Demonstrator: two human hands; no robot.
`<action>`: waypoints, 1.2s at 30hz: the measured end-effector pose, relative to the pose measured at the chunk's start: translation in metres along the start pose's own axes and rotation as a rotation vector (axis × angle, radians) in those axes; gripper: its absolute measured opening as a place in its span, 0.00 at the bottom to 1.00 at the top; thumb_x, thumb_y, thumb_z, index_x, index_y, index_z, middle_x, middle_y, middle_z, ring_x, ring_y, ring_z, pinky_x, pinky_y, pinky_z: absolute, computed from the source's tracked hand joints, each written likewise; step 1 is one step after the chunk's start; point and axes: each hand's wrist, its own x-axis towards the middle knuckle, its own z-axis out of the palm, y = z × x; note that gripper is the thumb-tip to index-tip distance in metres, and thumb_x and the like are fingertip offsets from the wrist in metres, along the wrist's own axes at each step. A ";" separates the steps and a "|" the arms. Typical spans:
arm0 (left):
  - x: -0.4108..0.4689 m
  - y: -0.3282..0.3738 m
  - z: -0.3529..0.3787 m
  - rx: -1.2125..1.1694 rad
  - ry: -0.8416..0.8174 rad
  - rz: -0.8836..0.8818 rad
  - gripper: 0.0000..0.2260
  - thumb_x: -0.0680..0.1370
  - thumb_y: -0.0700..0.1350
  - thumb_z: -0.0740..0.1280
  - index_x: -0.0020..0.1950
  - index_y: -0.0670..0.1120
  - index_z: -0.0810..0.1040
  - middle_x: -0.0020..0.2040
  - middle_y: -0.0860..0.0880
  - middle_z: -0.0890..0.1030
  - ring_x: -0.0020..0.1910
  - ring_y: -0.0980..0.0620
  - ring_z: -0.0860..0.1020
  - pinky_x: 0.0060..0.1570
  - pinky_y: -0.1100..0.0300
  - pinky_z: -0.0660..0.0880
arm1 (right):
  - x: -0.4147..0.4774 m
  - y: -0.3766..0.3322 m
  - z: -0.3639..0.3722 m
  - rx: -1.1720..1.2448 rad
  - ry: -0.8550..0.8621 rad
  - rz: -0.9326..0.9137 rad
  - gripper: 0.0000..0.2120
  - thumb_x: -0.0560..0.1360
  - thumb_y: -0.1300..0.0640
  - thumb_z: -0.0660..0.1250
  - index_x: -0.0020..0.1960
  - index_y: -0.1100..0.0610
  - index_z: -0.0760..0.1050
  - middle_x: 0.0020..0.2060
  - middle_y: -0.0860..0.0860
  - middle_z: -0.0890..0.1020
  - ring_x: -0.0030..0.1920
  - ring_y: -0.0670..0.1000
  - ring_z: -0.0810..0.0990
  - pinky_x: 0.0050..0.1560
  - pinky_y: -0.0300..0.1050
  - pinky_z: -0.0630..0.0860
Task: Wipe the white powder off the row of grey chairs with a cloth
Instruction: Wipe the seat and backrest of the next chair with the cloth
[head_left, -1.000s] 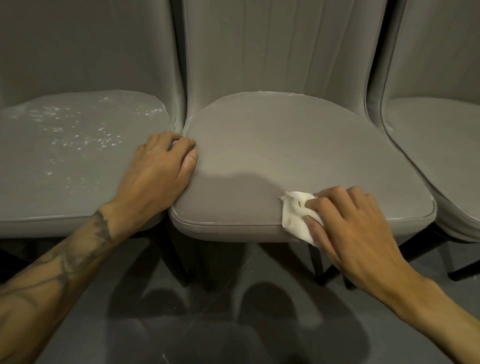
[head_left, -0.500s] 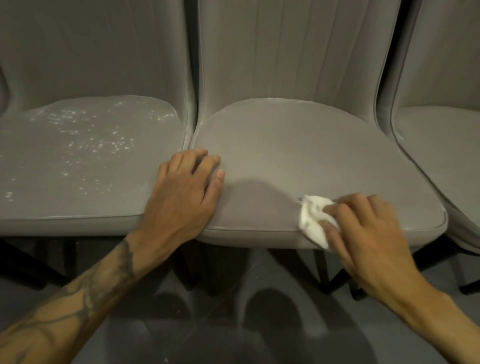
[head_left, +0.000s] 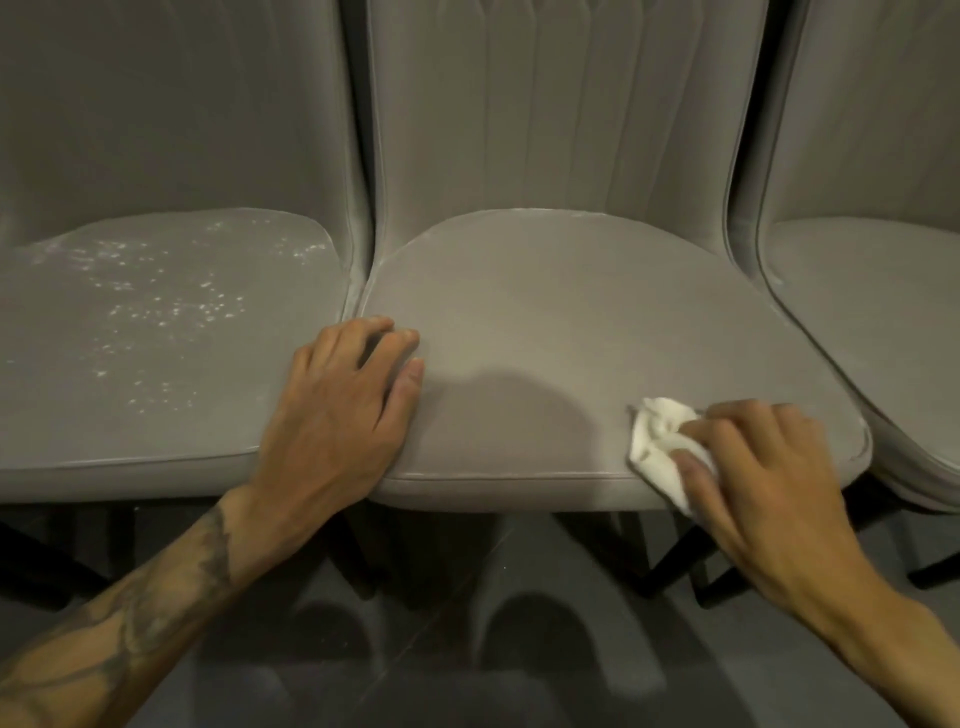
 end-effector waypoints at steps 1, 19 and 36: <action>0.000 0.000 0.000 -0.002 0.004 0.003 0.21 0.86 0.55 0.53 0.70 0.47 0.77 0.68 0.46 0.76 0.66 0.45 0.74 0.64 0.48 0.68 | -0.001 -0.001 0.000 0.005 -0.024 -0.042 0.16 0.79 0.49 0.58 0.54 0.60 0.78 0.52 0.58 0.76 0.45 0.60 0.72 0.43 0.56 0.67; 0.006 -0.012 -0.008 -0.077 0.011 -0.072 0.21 0.86 0.56 0.51 0.70 0.48 0.76 0.66 0.48 0.76 0.64 0.46 0.73 0.64 0.50 0.67 | 0.057 -0.130 0.017 0.114 -0.093 -0.330 0.13 0.83 0.49 0.55 0.54 0.54 0.74 0.49 0.53 0.74 0.44 0.56 0.71 0.44 0.54 0.69; -0.001 -0.077 -0.026 0.032 0.059 -0.142 0.17 0.87 0.51 0.53 0.69 0.47 0.75 0.63 0.47 0.77 0.61 0.46 0.73 0.59 0.48 0.69 | 0.144 -0.185 0.050 0.191 -0.134 -0.327 0.21 0.81 0.40 0.48 0.56 0.53 0.71 0.50 0.52 0.72 0.46 0.53 0.70 0.46 0.51 0.70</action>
